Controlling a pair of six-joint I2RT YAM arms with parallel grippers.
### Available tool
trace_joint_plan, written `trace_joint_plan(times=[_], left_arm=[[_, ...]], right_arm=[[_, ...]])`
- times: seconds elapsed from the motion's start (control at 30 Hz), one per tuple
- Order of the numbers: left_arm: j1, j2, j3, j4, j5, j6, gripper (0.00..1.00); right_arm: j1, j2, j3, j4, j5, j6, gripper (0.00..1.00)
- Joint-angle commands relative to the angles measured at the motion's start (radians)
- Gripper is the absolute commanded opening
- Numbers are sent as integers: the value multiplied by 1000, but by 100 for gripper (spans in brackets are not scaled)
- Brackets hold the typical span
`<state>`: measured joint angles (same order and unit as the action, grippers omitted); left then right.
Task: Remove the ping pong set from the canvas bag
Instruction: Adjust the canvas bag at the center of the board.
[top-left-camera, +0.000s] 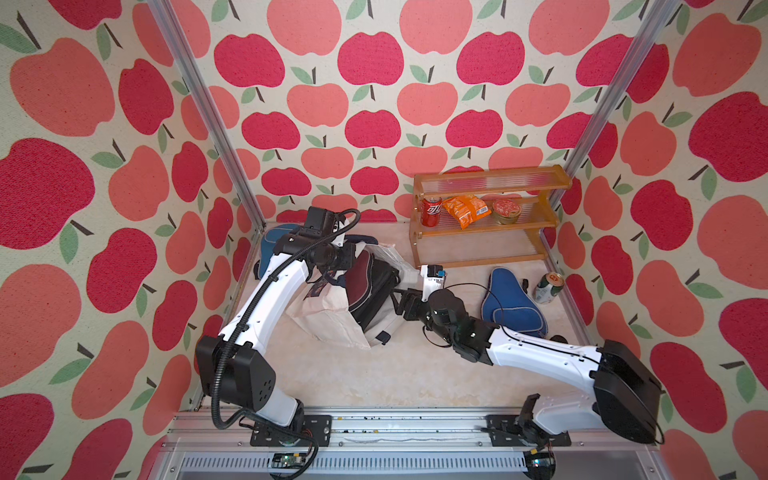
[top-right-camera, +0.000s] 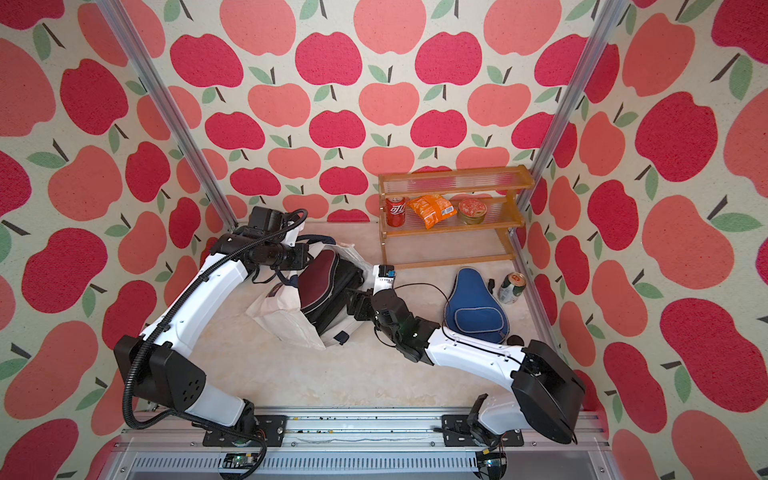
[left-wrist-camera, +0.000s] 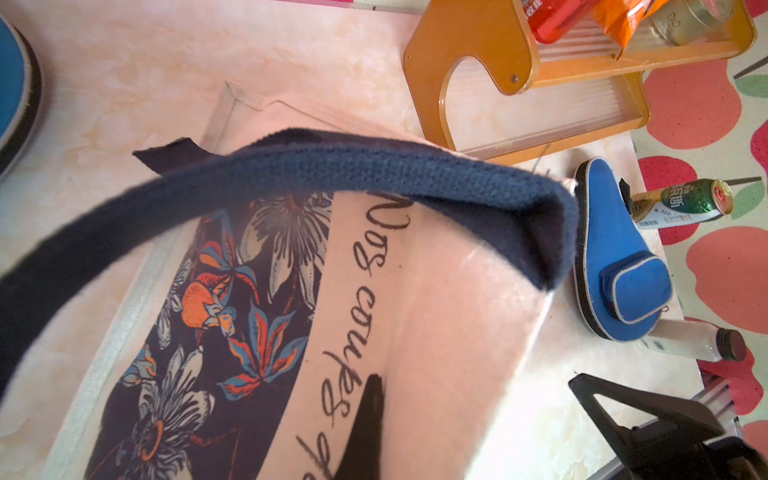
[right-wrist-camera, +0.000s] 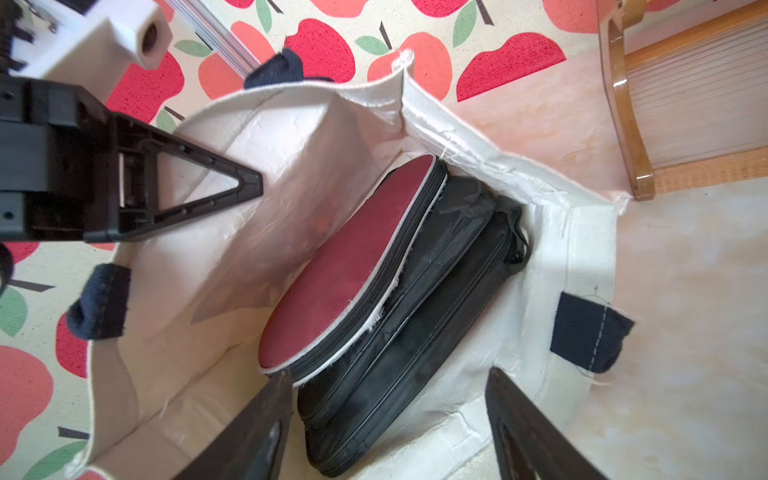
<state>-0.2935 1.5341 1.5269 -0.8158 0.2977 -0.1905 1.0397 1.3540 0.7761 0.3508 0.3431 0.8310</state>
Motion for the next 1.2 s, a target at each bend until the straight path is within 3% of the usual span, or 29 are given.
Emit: trace_joint_plan(times=[0.0,0.13,0.5,0.93,1.17], left_arm=[[2,-41,-31,22,4,18,0],[2,-81,-86,76,31,41,0],[-1,-206,-237,232,91,54,0],[-17,-218,-280,254,92,40,0],[-24,-224,-283,257,105,37,0]], right_arm=[[0,-18,-40,48,26,102,75],[6,19,-64,160,-18,226,75],[55,189,-65,311,-43,402,71],[46,395,-58,463,-64,566,56],[33,447,-57,456,-87,619,52]])
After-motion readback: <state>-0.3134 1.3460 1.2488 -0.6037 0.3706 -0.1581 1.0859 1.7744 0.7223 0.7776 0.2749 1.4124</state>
